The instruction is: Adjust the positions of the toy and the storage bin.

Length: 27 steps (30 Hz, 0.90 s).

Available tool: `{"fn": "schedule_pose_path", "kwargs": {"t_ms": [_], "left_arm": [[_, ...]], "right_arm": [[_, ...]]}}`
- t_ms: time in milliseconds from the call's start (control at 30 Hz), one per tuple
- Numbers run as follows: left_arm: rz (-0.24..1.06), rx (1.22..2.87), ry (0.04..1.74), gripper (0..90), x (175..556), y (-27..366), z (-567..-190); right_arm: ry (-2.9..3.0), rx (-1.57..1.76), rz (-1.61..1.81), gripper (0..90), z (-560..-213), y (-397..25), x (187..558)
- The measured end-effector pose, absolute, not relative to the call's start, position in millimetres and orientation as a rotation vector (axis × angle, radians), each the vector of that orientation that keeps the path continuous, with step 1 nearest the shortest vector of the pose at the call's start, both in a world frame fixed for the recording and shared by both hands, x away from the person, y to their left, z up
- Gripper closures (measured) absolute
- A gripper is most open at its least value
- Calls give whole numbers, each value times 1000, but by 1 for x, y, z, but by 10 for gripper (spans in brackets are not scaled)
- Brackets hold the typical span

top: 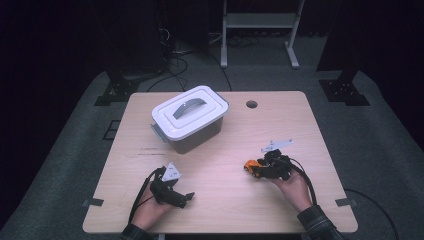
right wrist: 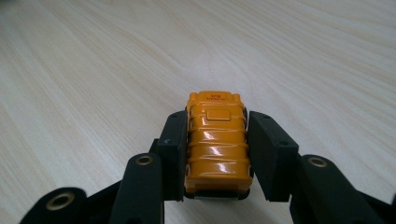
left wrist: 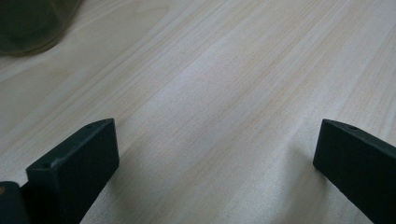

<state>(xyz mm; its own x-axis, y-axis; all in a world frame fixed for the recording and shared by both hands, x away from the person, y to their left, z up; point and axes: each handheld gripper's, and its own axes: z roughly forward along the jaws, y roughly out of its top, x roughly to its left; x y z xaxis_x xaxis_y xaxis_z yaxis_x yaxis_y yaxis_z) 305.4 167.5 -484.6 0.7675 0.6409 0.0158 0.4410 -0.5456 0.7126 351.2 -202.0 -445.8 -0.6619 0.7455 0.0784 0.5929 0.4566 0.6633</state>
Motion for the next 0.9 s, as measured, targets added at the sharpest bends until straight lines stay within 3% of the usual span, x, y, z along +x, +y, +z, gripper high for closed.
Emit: {"fn": "schedule_pose_path", "kwargs": {"t_ms": [400, 900], "left_arm": [[357, 2237, 803, 0, 305, 167, -485], [356, 2237, 803, 0, 306, 167, -485]], "right_arm": [[2456, 1177, 973, 590, -441, -225, 343], [2363, 1299, 944, 589, -440, -288, 323]]}}
